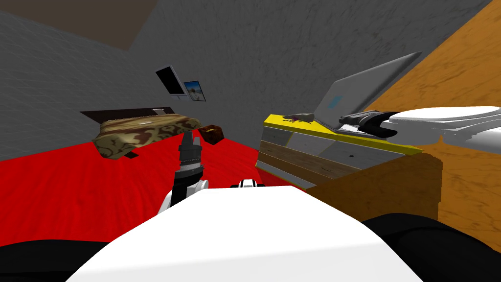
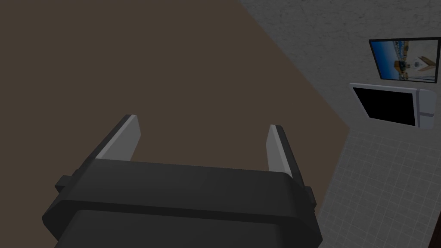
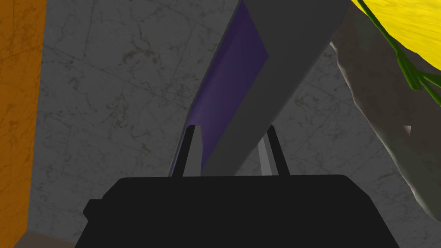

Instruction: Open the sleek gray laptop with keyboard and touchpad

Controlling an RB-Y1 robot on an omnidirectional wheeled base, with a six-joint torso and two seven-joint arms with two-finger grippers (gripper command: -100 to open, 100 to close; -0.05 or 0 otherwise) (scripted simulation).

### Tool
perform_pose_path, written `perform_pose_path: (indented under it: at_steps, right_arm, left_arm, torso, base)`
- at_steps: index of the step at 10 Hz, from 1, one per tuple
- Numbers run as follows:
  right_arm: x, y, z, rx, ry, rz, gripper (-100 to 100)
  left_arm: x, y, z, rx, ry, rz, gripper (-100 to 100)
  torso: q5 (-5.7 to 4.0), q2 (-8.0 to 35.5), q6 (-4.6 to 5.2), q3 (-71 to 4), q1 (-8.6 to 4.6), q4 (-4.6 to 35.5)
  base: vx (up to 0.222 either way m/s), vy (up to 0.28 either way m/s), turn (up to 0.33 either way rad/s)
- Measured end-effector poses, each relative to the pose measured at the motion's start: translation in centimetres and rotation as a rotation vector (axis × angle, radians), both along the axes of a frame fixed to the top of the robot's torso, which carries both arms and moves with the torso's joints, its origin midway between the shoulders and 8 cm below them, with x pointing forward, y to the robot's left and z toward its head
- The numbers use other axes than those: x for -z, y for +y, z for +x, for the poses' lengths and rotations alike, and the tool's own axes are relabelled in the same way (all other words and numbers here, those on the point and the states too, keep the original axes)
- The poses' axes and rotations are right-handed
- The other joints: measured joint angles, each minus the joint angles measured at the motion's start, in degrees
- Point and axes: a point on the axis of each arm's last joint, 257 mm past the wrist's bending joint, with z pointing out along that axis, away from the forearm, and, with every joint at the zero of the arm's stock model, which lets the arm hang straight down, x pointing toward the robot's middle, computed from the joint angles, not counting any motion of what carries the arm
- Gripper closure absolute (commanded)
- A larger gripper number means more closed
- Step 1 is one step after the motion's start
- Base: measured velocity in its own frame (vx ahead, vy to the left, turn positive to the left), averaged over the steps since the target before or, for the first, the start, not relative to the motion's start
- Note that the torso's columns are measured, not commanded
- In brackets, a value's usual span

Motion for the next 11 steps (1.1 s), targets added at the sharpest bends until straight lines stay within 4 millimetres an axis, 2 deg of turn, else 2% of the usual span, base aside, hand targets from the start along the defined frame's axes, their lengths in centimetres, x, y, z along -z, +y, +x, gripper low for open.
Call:
perform_pose_path:
  at_steps: [11]
  right_arm:
    - [0.0,-1.4,-1.5,0.000,-0.156,0.289,100]
  left_arm:
    - [0.0,0.0,0.0,0.000,0.000,0.000,0]
  torso:
    - [-0.10,0.0,0.07,0.0,-0.14,0.0]
  base:
    - [-0.007,-0.015,0.012]
